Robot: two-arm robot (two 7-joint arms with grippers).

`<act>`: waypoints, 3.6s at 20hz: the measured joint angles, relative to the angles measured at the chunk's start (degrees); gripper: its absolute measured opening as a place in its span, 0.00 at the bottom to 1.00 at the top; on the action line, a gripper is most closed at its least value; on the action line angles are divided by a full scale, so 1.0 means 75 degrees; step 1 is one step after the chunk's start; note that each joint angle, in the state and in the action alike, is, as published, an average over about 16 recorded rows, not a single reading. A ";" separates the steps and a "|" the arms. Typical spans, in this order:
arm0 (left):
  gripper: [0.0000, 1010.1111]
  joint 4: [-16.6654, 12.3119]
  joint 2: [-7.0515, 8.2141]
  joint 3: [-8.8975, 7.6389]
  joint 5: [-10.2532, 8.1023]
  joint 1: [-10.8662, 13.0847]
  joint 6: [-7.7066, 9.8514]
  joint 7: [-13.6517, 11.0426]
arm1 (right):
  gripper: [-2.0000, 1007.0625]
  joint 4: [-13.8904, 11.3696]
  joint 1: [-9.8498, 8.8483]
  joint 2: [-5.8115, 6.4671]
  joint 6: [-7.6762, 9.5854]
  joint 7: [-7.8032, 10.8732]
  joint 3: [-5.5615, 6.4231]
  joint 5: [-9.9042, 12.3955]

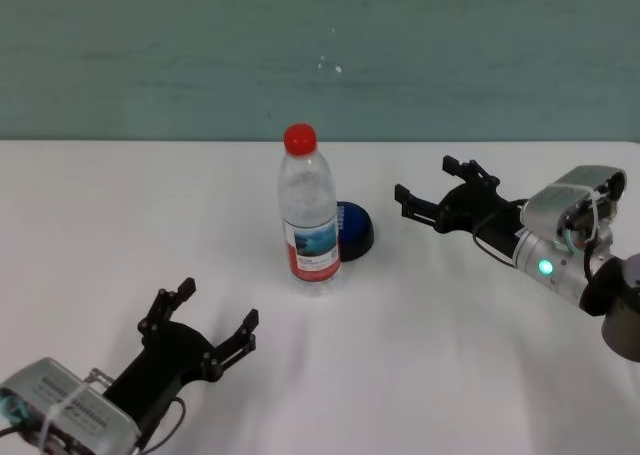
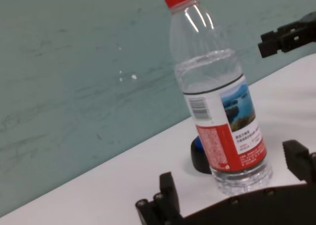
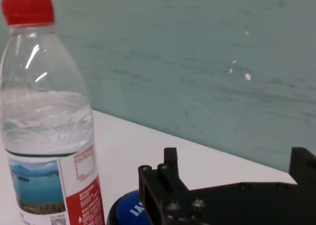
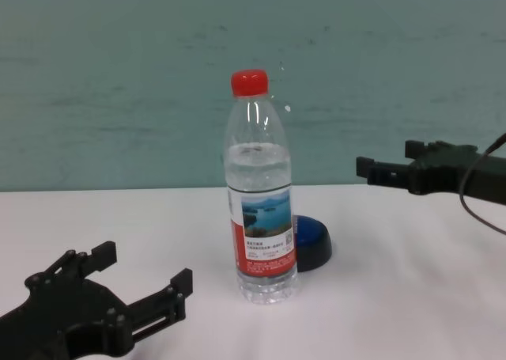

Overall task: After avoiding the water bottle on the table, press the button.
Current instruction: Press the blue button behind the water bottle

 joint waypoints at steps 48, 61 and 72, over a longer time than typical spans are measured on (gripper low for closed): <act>0.99 0.0000 0.0000 0.0000 0.0000 0.0000 0.0000 0.0000 | 1.00 0.2007 0.1078 -0.0816 -0.0236 0.0154 -0.0330 -0.0264; 0.99 0.0000 0.0000 0.0000 0.0000 0.0000 0.0000 0.0000 | 1.00 0.2177 0.1366 -0.1001 -0.0218 0.0176 -0.0490 -0.0434; 0.99 0.0000 0.0000 0.0000 0.0000 0.0000 0.0000 0.0000 | 1.00 0.2707 0.1683 -0.1191 -0.0260 0.0177 -0.0520 -0.0531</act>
